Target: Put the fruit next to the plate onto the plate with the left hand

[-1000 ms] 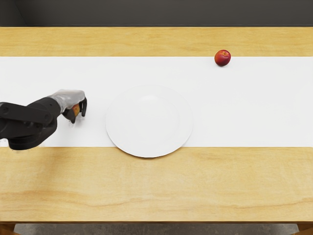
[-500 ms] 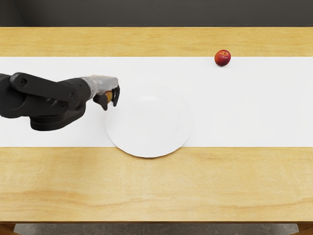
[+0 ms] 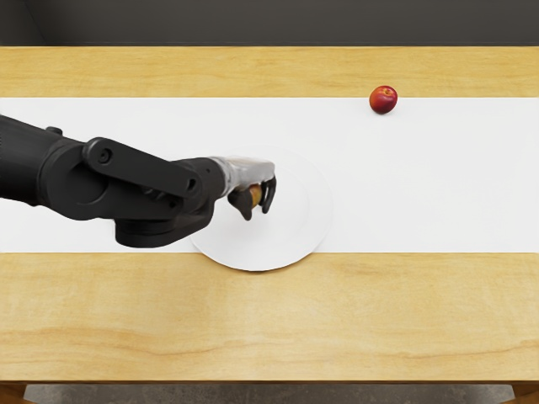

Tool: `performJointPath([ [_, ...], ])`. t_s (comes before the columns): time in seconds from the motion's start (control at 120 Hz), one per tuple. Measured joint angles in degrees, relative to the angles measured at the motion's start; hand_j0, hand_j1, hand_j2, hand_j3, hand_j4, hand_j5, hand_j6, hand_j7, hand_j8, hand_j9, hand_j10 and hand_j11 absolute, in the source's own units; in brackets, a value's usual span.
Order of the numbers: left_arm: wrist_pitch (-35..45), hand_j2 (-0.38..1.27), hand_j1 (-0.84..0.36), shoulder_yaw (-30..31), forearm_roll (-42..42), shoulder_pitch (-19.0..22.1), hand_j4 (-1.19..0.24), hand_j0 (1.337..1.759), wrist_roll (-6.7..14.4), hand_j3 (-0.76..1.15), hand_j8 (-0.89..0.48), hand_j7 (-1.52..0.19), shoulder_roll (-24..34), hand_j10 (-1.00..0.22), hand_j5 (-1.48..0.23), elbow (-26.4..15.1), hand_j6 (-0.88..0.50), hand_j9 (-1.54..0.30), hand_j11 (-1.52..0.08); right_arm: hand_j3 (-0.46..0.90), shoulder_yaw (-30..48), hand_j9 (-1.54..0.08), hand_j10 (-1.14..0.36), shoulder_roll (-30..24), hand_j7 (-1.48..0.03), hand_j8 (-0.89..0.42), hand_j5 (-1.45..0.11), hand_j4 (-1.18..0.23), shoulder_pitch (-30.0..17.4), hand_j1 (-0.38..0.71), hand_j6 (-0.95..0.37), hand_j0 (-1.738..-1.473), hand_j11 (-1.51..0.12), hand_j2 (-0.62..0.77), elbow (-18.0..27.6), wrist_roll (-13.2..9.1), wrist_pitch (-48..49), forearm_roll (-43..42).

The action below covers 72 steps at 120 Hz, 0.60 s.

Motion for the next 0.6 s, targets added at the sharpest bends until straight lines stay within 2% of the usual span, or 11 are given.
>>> performJointPath([
  [0.308,0.1,0.38,-0.5,-0.88,-0.94,0.39,-0.9,1.641,0.03,0.0,-0.26,-1.07,-0.75,-0.47,-1.04,0.2,-0.5,-1.13,-1.16,0.0,0.0,-0.05,-0.04,0.0,-0.05,-0.04,-0.05,-0.04,0.0,-0.31,-0.04,-1.658,-0.05,-0.01,0.0,0.0,-0.01,0.0],
  [0.417,-0.01,0.29,-0.43,-1.01,-1.56,0.6,-0.77,1.646,-0.1,0.0,-0.34,-0.93,-0.75,-0.51,-0.91,0.38,-0.56,-0.98,-1.0,0.0,0.0,-0.05,-0.04,0.0,-0.05,-0.04,-0.05,-0.04,0.0,-0.31,-0.04,-1.658,-0.05,-0.01,0.0,0.0,-0.02,0.0],
  [0.6,-0.14,0.17,-0.25,-1.25,-2.0,0.97,-0.55,1.653,-0.19,0.0,-0.37,-0.68,-1.02,-0.44,-0.68,0.85,-0.46,-0.7,-0.71,0.0,0.0,-0.05,-0.04,0.0,-0.05,-0.04,-0.05,-0.04,0.0,-0.31,-0.04,-1.658,-0.05,-0.01,0.02,0.0,0.0,0.0],
])
